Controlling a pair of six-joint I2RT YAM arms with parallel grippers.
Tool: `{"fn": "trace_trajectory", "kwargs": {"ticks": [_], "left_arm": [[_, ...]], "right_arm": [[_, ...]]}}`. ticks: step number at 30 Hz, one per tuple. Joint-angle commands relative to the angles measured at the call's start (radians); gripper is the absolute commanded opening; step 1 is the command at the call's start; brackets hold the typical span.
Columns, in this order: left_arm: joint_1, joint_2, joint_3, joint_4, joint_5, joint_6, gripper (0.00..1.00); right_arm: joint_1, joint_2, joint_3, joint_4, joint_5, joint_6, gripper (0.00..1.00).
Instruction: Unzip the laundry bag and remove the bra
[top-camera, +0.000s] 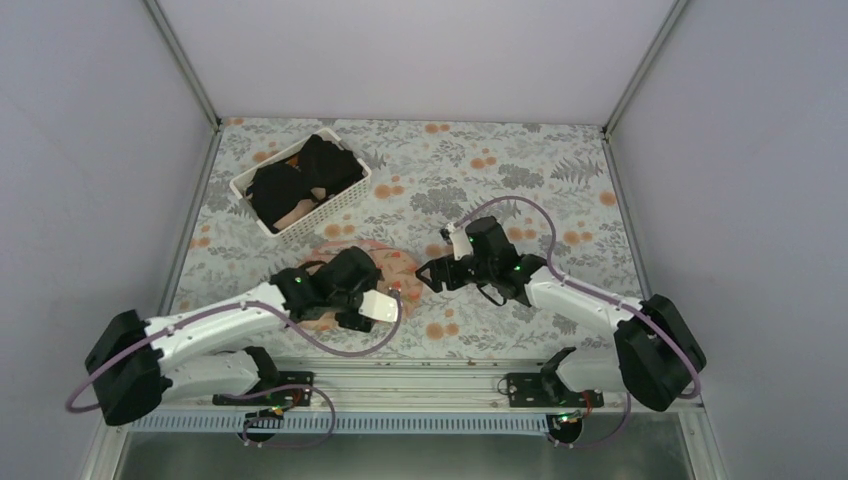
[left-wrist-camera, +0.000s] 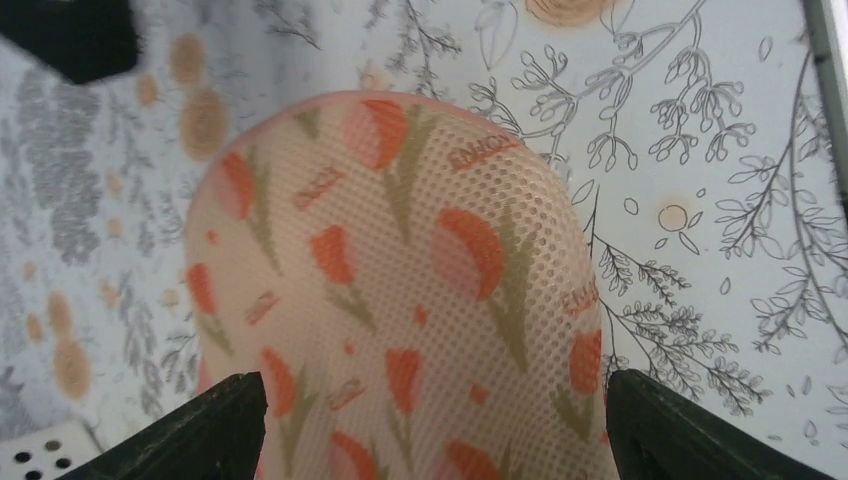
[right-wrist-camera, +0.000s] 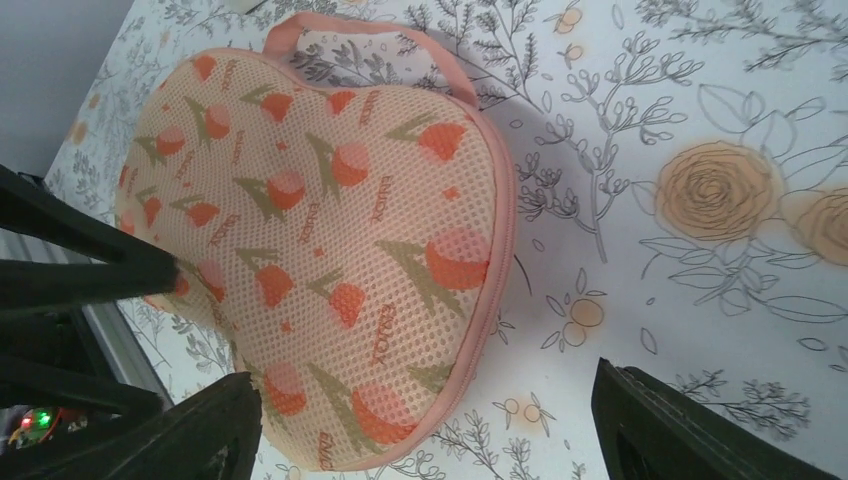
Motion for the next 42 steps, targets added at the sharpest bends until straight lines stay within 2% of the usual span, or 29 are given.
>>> {"fn": "trace_trajectory", "kwargs": {"ticks": [1,7,13,18,24,26,30,32,37,40,42], "left_arm": [[-0.053,0.070,-0.051,0.218,-0.074,-0.049,0.82],[-0.095,0.118,-0.170,0.370,-0.093,-0.110,0.81],[-0.096,0.102,-0.209,0.358,-0.043,-0.156,0.79],[-0.097,0.111,-0.283,0.470,-0.052,-0.153,0.67],[-0.097,0.077,-0.335,0.512,-0.050,-0.143,0.53],[-0.096,0.073,-0.342,0.529,-0.050,-0.134,0.43],[-0.096,0.050,-0.328,0.520,-0.052,-0.132,0.12],[-0.092,0.034,-0.291,0.476,-0.038,-0.147,0.03],[-0.035,0.020,-0.168,0.381,0.008,-0.219,0.02],[-0.008,0.009,-0.142,0.377,0.000,-0.235,0.02],[0.008,0.001,-0.138,0.380,-0.001,-0.245,0.02]], "right_arm": [[-0.011,-0.046,-0.007,-0.029,0.062,-0.035,0.86],[-0.036,-0.041,-0.001,-0.042,0.070,-0.076,0.86],[-0.059,-0.010,0.011,-0.040,0.064,-0.097,0.87],[-0.063,0.030,0.037,-0.042,0.051,-0.095,0.86],[-0.063,0.008,0.034,-0.041,0.043,-0.094,0.86],[-0.063,0.004,0.036,-0.046,0.037,-0.100,0.86],[-0.064,-0.018,0.035,-0.060,0.020,-0.099,0.86],[-0.064,-0.054,0.022,-0.055,-0.002,-0.102,0.85],[-0.020,-0.178,-0.038,-0.005,-0.063,-0.150,0.72],[0.035,-0.248,-0.095,0.035,-0.012,-0.109,0.66],[0.096,-0.285,-0.140,0.071,0.079,-0.055,0.61]]}}
